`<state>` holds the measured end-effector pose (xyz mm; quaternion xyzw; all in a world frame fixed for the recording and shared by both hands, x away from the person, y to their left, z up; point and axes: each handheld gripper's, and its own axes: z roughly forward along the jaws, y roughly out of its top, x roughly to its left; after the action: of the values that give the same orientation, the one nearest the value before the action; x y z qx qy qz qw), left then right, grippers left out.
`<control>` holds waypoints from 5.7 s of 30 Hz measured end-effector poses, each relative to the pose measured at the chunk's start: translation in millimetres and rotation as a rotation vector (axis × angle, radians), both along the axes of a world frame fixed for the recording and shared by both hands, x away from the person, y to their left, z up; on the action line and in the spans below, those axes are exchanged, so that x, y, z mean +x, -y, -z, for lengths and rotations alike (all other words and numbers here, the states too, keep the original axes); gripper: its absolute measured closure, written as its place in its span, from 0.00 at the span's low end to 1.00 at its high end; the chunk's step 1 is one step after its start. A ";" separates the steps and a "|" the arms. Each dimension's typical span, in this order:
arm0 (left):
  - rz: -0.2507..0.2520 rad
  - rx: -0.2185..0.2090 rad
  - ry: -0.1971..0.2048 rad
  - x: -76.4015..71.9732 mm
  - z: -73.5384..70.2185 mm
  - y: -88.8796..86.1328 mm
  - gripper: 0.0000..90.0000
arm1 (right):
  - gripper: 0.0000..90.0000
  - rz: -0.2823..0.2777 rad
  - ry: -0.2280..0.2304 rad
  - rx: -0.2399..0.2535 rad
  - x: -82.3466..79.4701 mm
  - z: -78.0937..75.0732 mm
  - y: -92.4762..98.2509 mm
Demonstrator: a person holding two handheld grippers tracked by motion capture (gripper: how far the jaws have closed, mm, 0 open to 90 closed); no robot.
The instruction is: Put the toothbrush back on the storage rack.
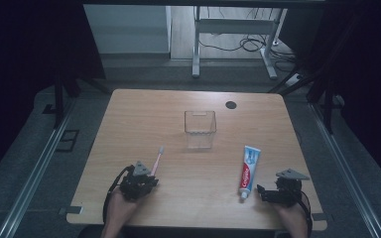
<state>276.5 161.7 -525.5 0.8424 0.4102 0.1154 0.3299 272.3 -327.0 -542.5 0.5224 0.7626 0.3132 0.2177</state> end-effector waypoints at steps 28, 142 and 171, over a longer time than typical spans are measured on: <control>-0.027 0.018 -0.088 19.3 -9.1 -24.2 0.64 | 0.00 -0.002 -0.001 0.000 0.3 0.0 -0.2; 0.065 -0.012 0.081 133.7 -152.4 63.8 0.88 | 0.00 -0.021 0.000 0.000 2.6 0.1 -1.3; 0.053 -0.093 0.178 177.3 -143.7 116.3 0.88 | 0.00 -0.033 0.001 0.001 3.6 0.2 -2.0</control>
<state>453.8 45.3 -381.8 0.8232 0.3615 0.1620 0.4067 275.9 -325.0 -542.8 0.5096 0.7709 0.3174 0.2126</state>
